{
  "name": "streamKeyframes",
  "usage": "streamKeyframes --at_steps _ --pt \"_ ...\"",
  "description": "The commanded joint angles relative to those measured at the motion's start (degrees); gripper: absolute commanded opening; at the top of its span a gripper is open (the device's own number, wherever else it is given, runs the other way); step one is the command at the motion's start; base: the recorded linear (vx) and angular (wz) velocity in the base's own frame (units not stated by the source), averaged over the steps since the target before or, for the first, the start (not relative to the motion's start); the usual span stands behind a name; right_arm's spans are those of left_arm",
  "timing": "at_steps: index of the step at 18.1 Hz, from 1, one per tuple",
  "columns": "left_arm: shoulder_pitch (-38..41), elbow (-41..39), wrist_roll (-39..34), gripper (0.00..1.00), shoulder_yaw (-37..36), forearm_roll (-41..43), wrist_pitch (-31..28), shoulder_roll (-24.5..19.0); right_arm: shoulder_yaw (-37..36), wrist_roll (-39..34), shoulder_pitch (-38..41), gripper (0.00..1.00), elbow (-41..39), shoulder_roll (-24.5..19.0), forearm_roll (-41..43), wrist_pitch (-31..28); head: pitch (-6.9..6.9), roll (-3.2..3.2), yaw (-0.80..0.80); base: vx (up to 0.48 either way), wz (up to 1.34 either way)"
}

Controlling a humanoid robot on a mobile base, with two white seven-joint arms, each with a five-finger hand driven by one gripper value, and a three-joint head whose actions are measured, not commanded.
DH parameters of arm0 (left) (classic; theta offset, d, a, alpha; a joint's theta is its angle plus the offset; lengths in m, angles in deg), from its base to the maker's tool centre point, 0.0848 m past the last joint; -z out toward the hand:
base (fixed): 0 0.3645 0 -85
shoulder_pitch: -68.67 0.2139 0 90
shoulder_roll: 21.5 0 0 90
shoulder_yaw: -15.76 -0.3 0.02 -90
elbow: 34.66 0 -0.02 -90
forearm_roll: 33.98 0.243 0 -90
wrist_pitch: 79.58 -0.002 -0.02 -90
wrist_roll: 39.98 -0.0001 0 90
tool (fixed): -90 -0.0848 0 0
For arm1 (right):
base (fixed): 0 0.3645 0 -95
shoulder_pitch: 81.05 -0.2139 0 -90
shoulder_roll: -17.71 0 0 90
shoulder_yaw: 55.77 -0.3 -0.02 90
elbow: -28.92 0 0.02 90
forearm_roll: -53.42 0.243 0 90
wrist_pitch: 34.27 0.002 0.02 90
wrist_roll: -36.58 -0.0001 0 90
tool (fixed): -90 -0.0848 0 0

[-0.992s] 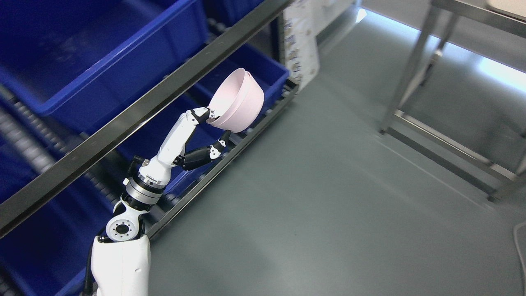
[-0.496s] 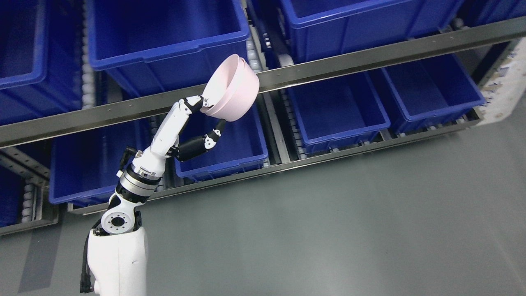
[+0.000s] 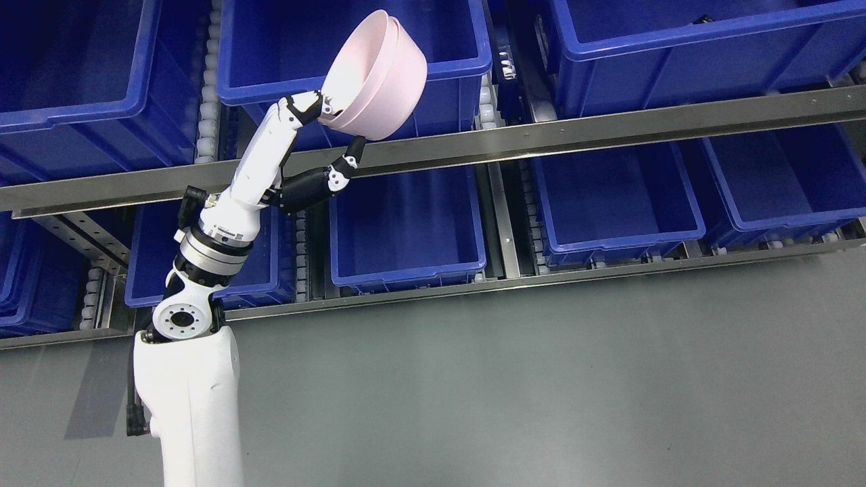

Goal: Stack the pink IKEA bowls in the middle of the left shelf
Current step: 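Lower the stacked bowls into the middle-shelf blue bin and release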

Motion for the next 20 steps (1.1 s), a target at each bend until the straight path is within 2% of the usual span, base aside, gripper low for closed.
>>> streamKeyframes --at_steps 1,3,6,9,17,20 --pt "-3.49 -0.1 0.02 0.04 -0.53 0.13 -0.02 -1.01 -0.26 0.02 0.0 1.0 -1.0 1.0 0.09 -0.04 0.0 0.0 0.0 0.077 0.07" --pt "-7.6 0.43 -0.07 0.04 -2.02 0.3 -0.02 -1.01 -0.26 0.02 0.0 1.0 -1.0 1.0 0.09 -0.04 0.0 0.0 0.0 0.071 0.08" --pt "-15.08 3.58 -0.16 0.04 -2.64 1.26 -3.61 -1.01 -0.26 0.02 0.0 1.0 -1.0 1.0 0.09 -0.04 0.0 0.0 0.0 0.118 0.09" --pt "-18.52 7.63 -0.16 0.05 -2.55 2.32 -3.8 -1.01 -0.26 0.02 0.0 1.0 -1.0 1.0 0.09 -0.04 0.0 0.0 0.0 0.157 -0.03" --pt "-19.84 15.28 0.46 0.06 -2.73 6.01 -3.88 -1.01 -0.26 0.02 0.0 1.0 -1.0 1.0 0.09 -0.04 0.01 0.0 0.0 0.209 -0.12" --pt "-19.84 17.57 0.46 0.06 -2.82 6.1 -4.67 -4.39 -0.26 0.02 0.0 1.0 -1.0 1.0 0.09 -0.04 -0.08 0.0 0.0 0.129 -0.06"
